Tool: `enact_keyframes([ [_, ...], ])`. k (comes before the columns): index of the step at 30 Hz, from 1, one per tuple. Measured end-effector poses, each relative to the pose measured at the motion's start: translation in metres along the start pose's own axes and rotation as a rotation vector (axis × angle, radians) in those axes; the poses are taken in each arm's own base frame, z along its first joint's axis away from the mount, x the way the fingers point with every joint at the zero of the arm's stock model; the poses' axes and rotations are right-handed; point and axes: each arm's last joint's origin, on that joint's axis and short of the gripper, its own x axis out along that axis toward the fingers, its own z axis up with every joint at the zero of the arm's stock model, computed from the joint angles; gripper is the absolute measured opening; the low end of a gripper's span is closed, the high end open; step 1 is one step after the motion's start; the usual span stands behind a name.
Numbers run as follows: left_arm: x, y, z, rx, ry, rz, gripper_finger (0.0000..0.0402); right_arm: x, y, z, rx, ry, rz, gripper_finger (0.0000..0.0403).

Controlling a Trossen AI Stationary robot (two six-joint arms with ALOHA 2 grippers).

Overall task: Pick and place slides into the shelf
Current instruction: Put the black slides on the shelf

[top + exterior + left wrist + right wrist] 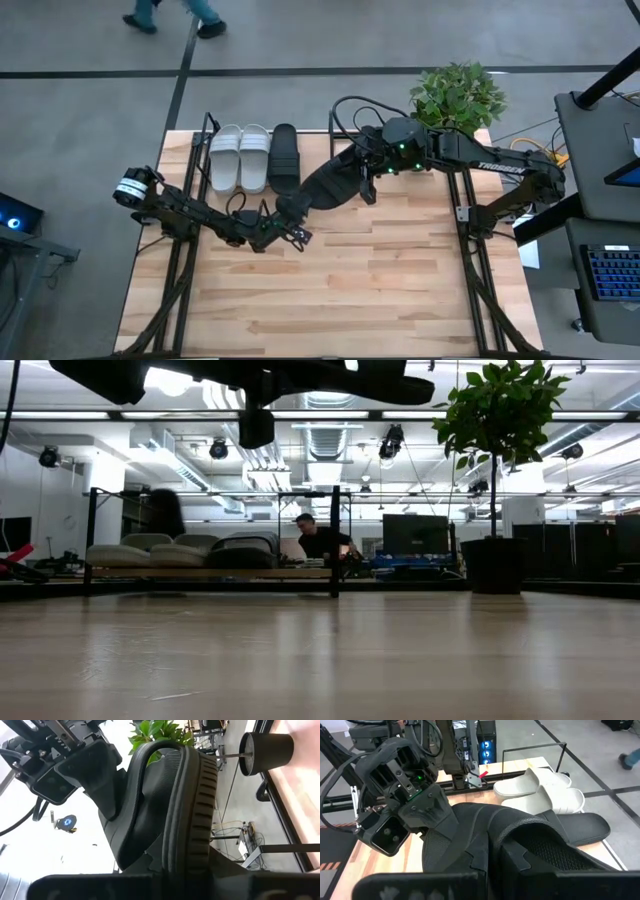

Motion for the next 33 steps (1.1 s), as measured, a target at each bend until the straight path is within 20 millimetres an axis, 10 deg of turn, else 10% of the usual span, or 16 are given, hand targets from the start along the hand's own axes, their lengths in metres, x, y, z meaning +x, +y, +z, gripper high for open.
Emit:
enact_keyframes([
  [22, 0.001, 0.002, -0.002, -0.019, 0.072, -0.010, 0.0023, -0.004, -0.001, 0.003, -0.049, -0.027, -0.069, 0.0017],
  [33, 0.000, 0.007, -0.008, -0.100, 0.202, -0.009, 0.0023, -0.018, -0.001, 0.010, -0.057, -0.029, -0.116, 0.0123],
])
